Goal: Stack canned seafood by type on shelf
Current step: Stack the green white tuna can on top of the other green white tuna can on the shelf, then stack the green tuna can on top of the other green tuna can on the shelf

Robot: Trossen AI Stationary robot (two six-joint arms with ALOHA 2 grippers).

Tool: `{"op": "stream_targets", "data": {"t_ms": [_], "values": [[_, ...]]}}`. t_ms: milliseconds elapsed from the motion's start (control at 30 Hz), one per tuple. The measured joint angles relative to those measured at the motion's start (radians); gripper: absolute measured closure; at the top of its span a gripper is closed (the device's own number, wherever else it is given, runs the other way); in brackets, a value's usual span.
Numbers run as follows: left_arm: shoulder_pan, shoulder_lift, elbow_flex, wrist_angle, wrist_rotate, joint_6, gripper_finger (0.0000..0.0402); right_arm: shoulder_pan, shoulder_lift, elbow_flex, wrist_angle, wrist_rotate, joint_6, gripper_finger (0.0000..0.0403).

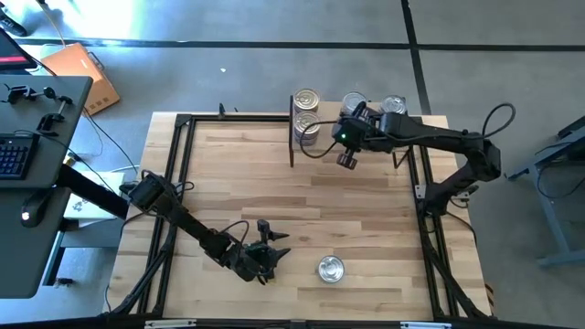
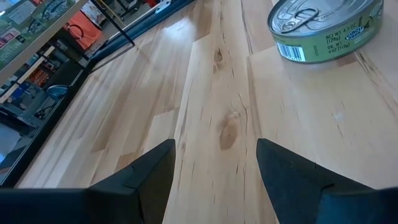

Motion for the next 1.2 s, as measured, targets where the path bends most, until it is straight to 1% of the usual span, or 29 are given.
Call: {"op": "stream_targets", "data": {"t_ms": [100,233,300,400,500,700,933,1100,1200], "values": [[0.000,0.000,0.000,0.005,0.001,-0.002,0.0184,-0.037,0.001,0.000,0.012,0.025,0.029,0.0403],[0.000,0.000,0.000,0.005,0.008,-0.015,0.0184,-0.129,0.001,0.000,0.027,0.009,0.082,0.0403],[0.000,0.000,0.000,0.005,0.008,-0.015,0.0184,-0.172,0.001,0.000,0.026,-0.045,0.088,0.0403],[0.000,0.000,0.000,0.005,0.008,-0.015,0.0184,-0.213,0.001,-0.001,0.023,-0.162,0.090,0.0403],[0.000,0.000,0.000,0.005,0.008,-0.015,0.0184,-0.224,0.001,-0.002,-0.007,-0.195,0.109,0.0403],[0.000,0.000,0.000,0.005,0.008,-0.015,0.0184,-0.190,-0.001,0.000,-0.077,-0.183,0.127,0.0403],[0.000,0.000,0.000,0.005,0.008,-0.016,0.0184,-0.151,-0.001,0.000,-0.082,-0.161,0.130,0.0403],[0.001,0.000,0.000,0.005,0.008,-0.016,0.0184,-0.127,0.004,0.045,-0.077,-0.068,0.150,0.0403],[0.001,0.000,0.000,0.005,0.008,-0.017,0.0184,-0.119,0.003,0.098,-0.075,-0.057,0.149,0.0403]]}}
